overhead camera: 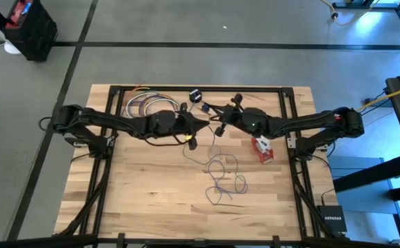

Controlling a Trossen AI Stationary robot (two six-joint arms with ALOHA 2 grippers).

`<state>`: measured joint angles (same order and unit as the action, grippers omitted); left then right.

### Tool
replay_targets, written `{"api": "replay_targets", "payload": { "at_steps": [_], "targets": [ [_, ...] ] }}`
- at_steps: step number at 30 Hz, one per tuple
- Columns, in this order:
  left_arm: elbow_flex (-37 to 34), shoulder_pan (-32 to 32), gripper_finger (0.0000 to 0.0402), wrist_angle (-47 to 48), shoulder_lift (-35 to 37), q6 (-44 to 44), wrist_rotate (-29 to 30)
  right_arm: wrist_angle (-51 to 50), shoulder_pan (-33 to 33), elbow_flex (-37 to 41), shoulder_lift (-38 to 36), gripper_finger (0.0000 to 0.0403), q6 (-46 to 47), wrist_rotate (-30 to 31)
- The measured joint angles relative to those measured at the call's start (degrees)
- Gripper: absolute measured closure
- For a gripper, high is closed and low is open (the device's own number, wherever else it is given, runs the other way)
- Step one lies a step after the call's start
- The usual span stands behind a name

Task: Coil cords
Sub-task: Coil the blue wire onto the spool

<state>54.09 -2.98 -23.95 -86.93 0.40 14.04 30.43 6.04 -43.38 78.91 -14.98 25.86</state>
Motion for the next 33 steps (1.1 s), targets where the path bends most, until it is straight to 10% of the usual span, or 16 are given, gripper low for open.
{"api": "replay_targets", "payload": {
  "at_steps": [33],
  "targets": [
    [-0.36,-1.73,0.04,3.51,-5.7,1.45,-0.42,4.26,-0.06,-8.21,-6.29,0.039,4.98,-7.49]
  ]
}}
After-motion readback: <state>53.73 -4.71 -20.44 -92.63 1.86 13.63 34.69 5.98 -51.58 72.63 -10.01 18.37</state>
